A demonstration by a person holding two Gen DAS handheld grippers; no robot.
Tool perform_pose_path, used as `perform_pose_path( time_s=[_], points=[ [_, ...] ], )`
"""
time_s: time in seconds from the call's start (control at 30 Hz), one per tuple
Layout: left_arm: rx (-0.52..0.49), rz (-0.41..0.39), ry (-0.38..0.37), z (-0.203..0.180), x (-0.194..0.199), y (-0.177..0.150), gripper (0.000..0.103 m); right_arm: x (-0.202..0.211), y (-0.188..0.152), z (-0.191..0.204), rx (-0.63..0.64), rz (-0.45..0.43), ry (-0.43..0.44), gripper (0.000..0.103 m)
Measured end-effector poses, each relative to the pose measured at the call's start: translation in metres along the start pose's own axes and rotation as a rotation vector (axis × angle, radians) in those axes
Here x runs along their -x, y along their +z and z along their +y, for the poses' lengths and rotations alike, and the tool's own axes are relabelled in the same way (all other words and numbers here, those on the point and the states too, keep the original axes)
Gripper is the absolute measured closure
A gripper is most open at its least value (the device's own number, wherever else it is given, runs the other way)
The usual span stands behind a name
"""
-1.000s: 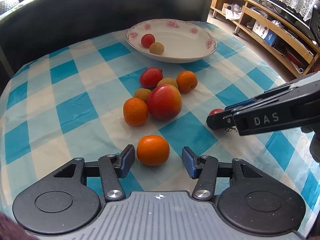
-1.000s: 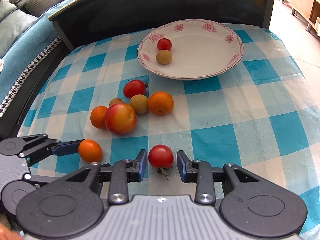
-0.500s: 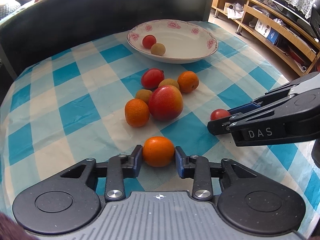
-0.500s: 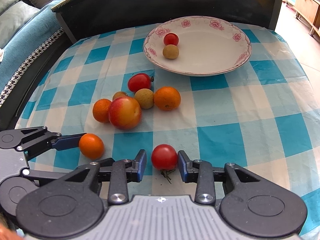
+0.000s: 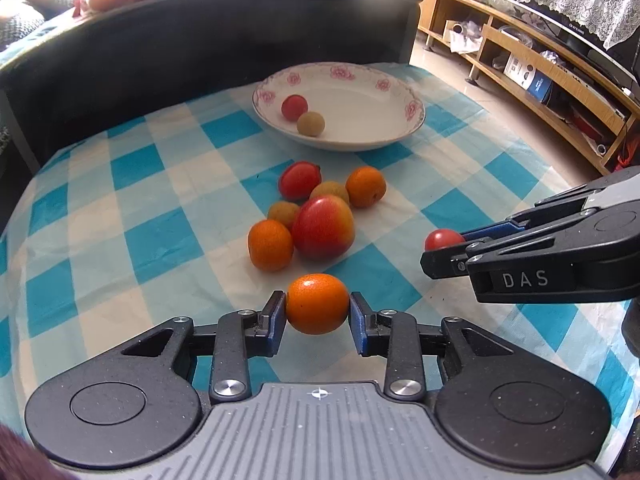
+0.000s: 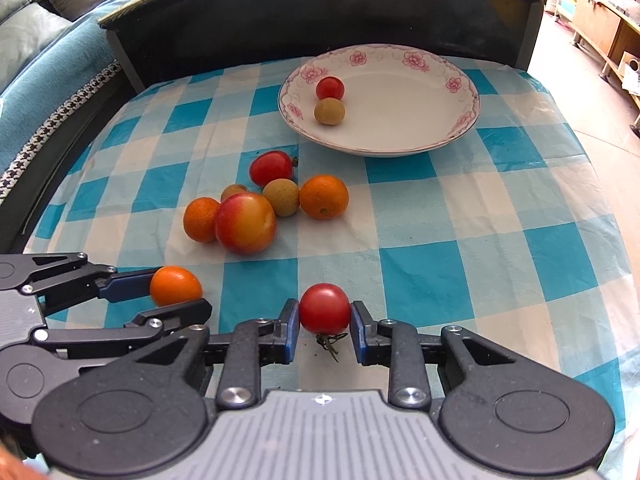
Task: Organize fruits
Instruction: 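Carry the orange fruit with the left gripper while the right carries the tomato toward the bowl, then lower both held fruits into the bowl and open both grippers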
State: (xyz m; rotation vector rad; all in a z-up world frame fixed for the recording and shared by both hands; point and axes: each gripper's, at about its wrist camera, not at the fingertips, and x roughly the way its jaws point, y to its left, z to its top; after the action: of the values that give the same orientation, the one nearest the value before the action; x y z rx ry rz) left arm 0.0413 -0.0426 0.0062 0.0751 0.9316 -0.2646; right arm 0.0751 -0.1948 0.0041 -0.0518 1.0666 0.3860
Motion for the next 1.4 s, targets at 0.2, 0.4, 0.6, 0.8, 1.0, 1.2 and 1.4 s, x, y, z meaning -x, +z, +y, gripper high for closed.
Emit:
perform_pose_path(
  time_s=[0.2, 0.4, 0.6, 0.8, 1.0, 1.2, 1.4],
  points=[
    [0.01, -0.022, -0.012, -0.001, 0.004, 0.01, 0.062, 0.01, 0.002, -0.002, -0.024, -0.034, 0.007, 0.072],
    [0.018, -0.052, -0.016, 0.0, 0.006, 0.025, 0.062, 0.018, 0.01, -0.002, -0.037, -0.067, 0.016, 0.072],
    [0.016, -0.067, -0.026, -0.001, 0.002, 0.041, 0.062, 0.018, 0.018, -0.005, -0.048, -0.077, 0.015, 0.072],
    [0.025, -0.082, -0.034, 0.002, -0.002, 0.058, 0.062, 0.019, 0.032, -0.012, -0.074, -0.098, 0.01, 0.072],
    [0.018, -0.094, -0.028, 0.004, -0.011, 0.077, 0.062, 0.016, 0.049, -0.019, -0.094, -0.112, 0.004, 0.072],
    [0.016, -0.099, -0.029, 0.004, -0.023, 0.094, 0.063, 0.008, 0.066, -0.03, -0.122, -0.122, -0.001, 0.072],
    [0.01, -0.106, -0.026, 0.006, -0.036, 0.11, 0.063, 0.001, 0.083, -0.04, -0.14, -0.132, -0.003, 0.072]
  ],
)
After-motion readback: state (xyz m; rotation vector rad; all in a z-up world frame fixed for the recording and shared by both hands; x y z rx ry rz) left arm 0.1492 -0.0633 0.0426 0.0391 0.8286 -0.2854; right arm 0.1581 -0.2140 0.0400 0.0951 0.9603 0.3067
